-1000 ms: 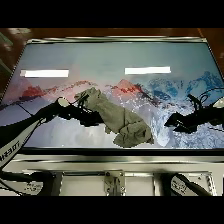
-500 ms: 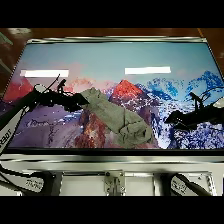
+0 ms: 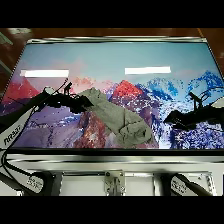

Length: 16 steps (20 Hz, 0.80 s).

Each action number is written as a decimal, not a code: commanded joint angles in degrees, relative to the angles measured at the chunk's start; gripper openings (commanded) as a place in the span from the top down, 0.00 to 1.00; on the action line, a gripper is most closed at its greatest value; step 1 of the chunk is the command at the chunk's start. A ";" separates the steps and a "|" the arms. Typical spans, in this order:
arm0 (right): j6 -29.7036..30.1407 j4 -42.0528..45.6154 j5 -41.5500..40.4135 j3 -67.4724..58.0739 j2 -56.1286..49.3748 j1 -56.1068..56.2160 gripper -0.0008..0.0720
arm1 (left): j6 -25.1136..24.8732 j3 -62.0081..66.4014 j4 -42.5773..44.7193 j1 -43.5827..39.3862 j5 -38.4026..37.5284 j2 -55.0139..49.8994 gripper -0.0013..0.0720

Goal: Fold the shirts.

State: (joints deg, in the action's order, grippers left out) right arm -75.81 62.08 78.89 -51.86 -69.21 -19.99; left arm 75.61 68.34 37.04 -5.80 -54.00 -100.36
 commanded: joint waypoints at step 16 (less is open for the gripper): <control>-1.31 -3.37 -9.70 6.75 -7.98 18.91 0.08 | -5.55 3.56 0.28 -0.85 -2.82 2.36 0.93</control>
State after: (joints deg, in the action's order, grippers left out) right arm -77.32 59.57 71.05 -46.09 -73.41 -4.69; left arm 70.94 71.72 37.15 -7.25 -54.78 -99.26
